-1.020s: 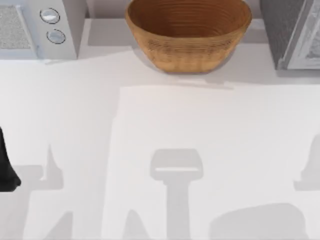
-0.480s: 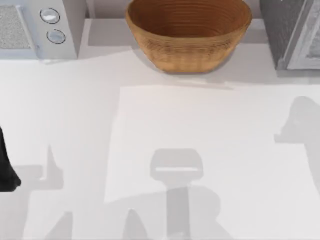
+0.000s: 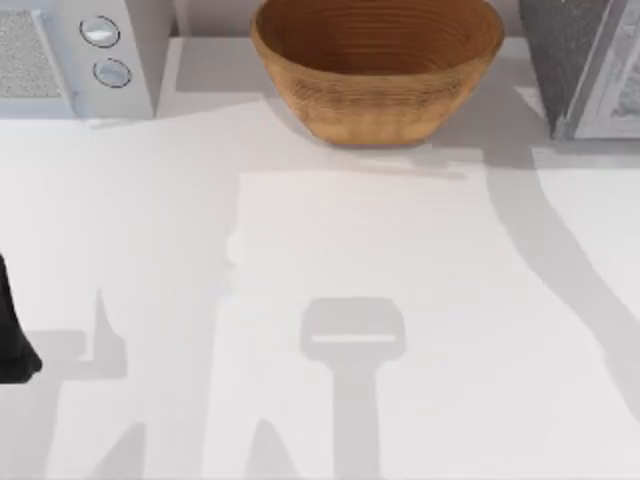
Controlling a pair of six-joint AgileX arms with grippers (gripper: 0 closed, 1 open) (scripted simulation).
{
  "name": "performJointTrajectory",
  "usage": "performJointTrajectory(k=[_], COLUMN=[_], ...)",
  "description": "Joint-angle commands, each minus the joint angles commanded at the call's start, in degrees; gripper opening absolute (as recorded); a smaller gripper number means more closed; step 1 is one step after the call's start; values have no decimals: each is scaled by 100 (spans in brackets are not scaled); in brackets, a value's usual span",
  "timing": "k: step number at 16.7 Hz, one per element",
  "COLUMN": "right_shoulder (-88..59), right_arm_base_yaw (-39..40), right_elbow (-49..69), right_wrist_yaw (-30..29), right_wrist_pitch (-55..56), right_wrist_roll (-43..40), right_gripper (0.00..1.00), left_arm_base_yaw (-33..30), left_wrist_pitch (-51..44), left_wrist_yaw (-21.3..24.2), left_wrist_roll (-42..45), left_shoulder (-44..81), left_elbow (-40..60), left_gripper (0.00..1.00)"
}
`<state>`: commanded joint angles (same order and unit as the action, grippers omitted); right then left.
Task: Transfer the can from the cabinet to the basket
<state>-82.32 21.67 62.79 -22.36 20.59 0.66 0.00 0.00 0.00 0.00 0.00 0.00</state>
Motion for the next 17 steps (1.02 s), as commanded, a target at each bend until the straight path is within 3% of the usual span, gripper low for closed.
performJointTrajectory(k=[8,17], right_shoulder=[-3836,-4482], right_arm_base_yaw=[937,1069], right_elbow=[2757,3188], right_wrist_yaw=[-969,-1130], right_wrist_pitch=[890,1042], right_wrist_roll=[24,41], right_gripper=[0,0], left_arm_base_yaw=[0,0], left_wrist_pitch=[0,0], left_wrist_yaw=[0,0], left_wrist_roll=[0,0], left_shoulder=[0,0], left_elbow=[0,0], left_gripper=[100,100])
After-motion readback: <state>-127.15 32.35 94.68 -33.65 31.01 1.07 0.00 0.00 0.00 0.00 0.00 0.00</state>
